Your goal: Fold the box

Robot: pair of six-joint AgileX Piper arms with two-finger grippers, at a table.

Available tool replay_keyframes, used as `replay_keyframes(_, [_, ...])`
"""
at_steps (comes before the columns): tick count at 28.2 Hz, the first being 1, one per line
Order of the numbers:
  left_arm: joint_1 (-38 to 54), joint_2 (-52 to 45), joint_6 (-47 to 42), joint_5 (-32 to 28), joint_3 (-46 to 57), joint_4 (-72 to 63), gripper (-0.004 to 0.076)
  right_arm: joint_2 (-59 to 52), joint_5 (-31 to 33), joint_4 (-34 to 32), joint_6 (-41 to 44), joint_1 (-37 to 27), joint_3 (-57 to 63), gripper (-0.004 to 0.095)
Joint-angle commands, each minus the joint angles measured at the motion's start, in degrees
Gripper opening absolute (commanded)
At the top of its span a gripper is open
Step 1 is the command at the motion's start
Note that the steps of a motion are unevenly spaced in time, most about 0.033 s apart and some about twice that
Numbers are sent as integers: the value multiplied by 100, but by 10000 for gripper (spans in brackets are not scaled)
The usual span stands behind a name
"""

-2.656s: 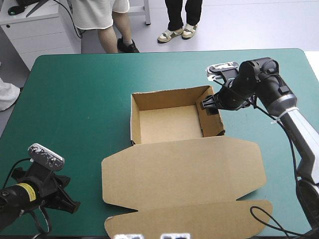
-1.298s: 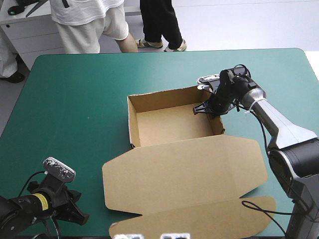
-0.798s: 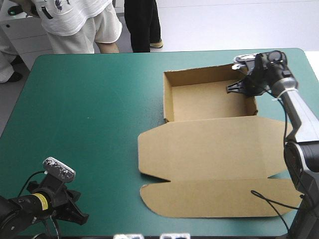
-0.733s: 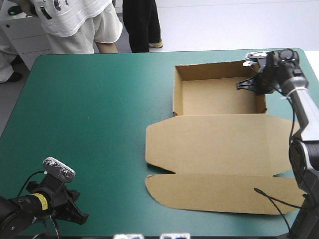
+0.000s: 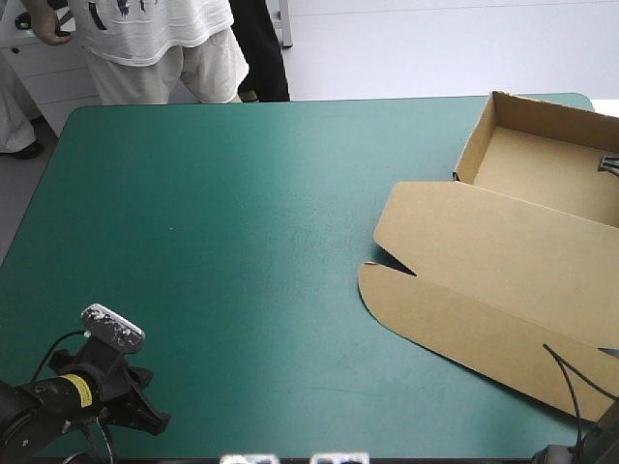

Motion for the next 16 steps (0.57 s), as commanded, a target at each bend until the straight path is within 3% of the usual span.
replay_keyframes(1, [-32, 17, -39, -233, -140, -33, -8, -309, -250, 153, -70, -46, -194, -19])
replay_keyframes(3, [-32, 17, -39, -221, -140, -33, -8, -309, -253, 123, -53, -46, -194, 10])
replay_keyframes(6, [-32, 17, -39, -221, -140, -44, -8, -309, -253, 72, -53, -46, -194, 163])
replay_keyframes(10, [-32, 17, -39, -221, -140, -57, -8, -309, -277, 87, -53, -46, -194, 549])
replay_keyframes(12, [-32, 17, -39, -221, -140, -57, -8, -309, -315, 87, -29, -46, -194, 686])
replay_keyframes(13, [-32, 17, -39, -243, -140, -57, -8, -309, -330, 87, -29, -46, -194, 729])
replay_keyframes(16, [-32, 17, -39, -269, -140, -57, -8, -362, -329, 39, -29, -46, -194, 715])
